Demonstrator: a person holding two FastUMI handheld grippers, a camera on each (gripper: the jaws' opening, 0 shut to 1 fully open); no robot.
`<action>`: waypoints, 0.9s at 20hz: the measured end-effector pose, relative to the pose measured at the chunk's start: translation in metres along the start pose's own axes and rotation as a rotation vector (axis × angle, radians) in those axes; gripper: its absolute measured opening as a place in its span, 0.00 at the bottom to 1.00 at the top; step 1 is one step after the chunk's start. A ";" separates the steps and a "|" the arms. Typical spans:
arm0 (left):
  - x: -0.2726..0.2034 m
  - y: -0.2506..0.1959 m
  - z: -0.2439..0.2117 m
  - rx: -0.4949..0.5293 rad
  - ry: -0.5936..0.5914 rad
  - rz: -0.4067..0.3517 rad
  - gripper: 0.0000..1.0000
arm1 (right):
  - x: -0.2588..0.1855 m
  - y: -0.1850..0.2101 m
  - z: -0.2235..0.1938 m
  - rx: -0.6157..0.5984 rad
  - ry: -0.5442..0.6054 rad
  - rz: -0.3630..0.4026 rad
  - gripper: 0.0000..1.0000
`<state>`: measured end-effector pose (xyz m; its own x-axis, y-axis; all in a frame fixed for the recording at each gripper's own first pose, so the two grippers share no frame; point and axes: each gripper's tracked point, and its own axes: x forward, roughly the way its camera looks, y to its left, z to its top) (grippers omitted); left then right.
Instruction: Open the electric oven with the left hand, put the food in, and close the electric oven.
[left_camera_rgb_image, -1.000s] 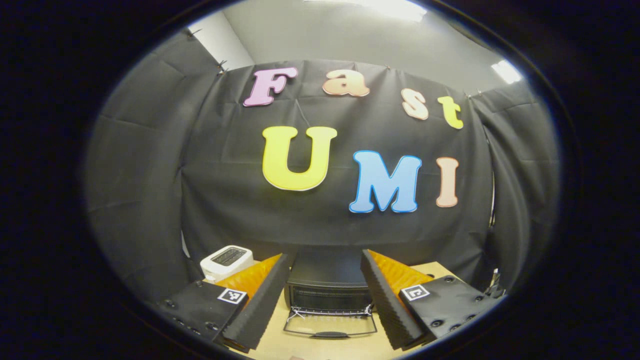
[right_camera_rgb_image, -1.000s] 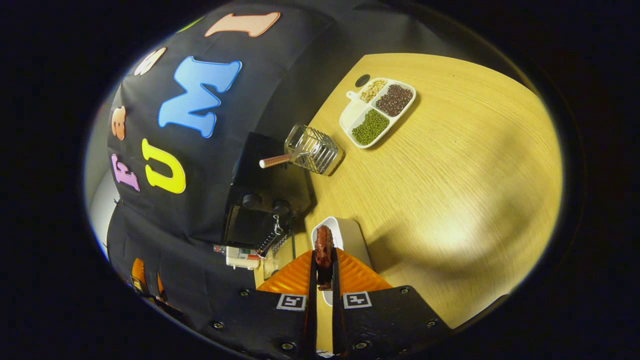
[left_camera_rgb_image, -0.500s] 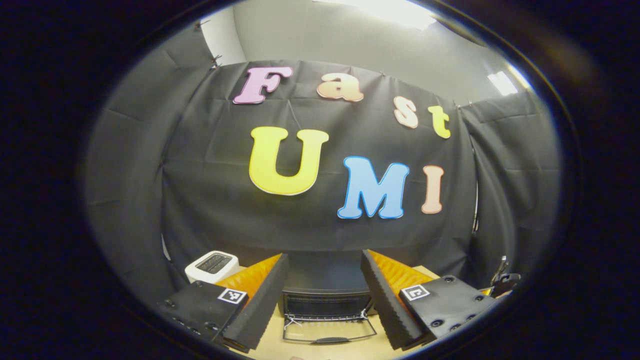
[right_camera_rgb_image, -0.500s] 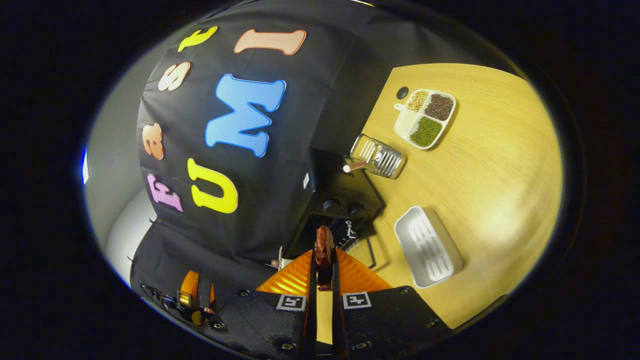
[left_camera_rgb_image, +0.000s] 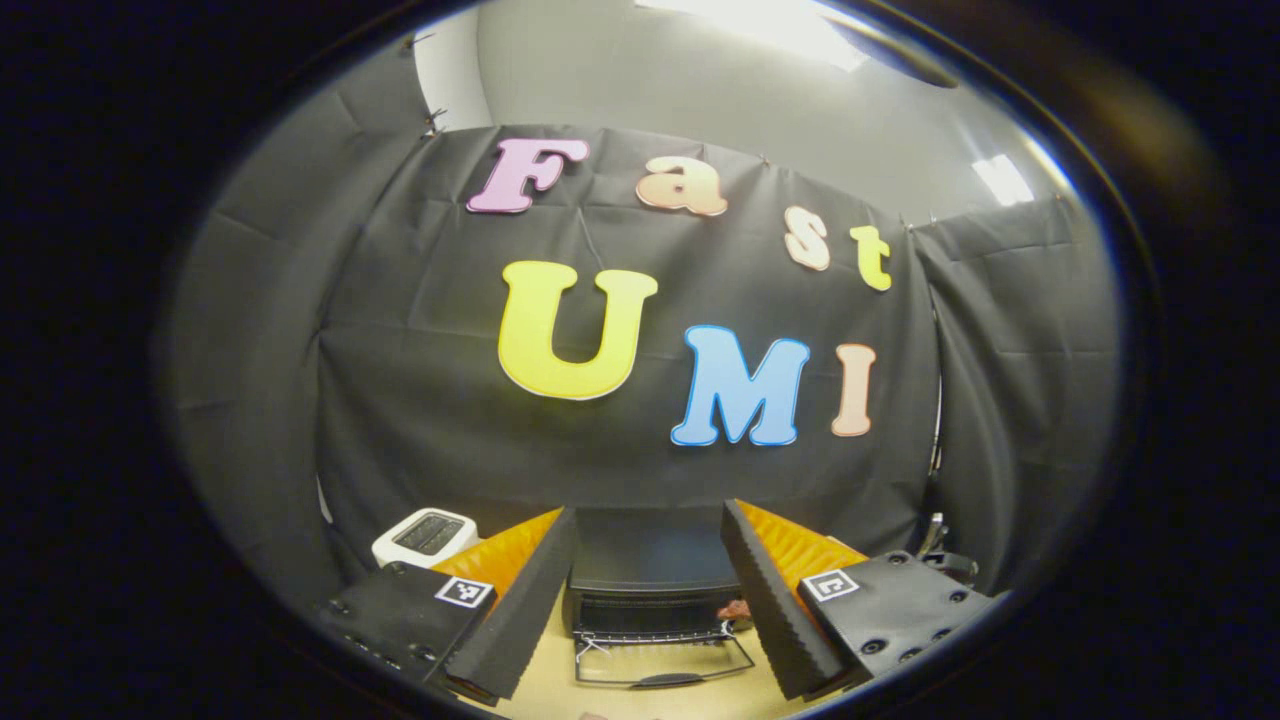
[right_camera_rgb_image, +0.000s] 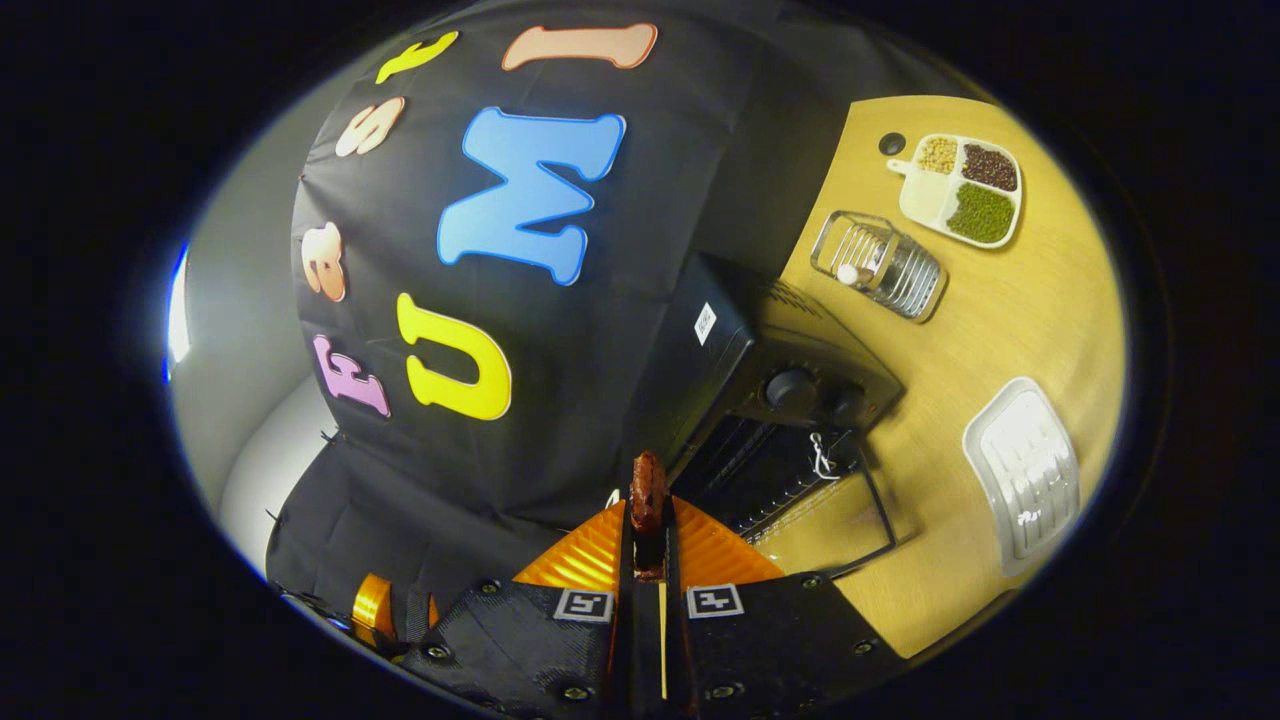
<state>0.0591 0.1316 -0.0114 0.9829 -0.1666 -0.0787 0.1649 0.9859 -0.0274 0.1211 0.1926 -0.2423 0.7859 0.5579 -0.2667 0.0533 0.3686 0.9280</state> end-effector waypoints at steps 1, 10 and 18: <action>-0.002 0.004 -0.001 0.007 0.004 0.003 0.94 | 0.015 -0.006 -0.005 0.003 0.000 -0.021 0.13; -0.010 0.058 -0.023 0.021 0.073 0.073 0.94 | 0.128 -0.065 -0.029 0.094 -0.069 -0.195 0.13; -0.005 0.085 -0.036 0.001 0.109 0.111 1.00 | 0.159 -0.096 -0.016 0.031 -0.104 -0.373 0.20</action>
<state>0.0649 0.2153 -0.0488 0.9804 -0.0566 -0.1888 0.0555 0.9984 -0.0113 0.2305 0.2578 -0.3781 0.7672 0.3105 -0.5612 0.3646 0.5087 0.7799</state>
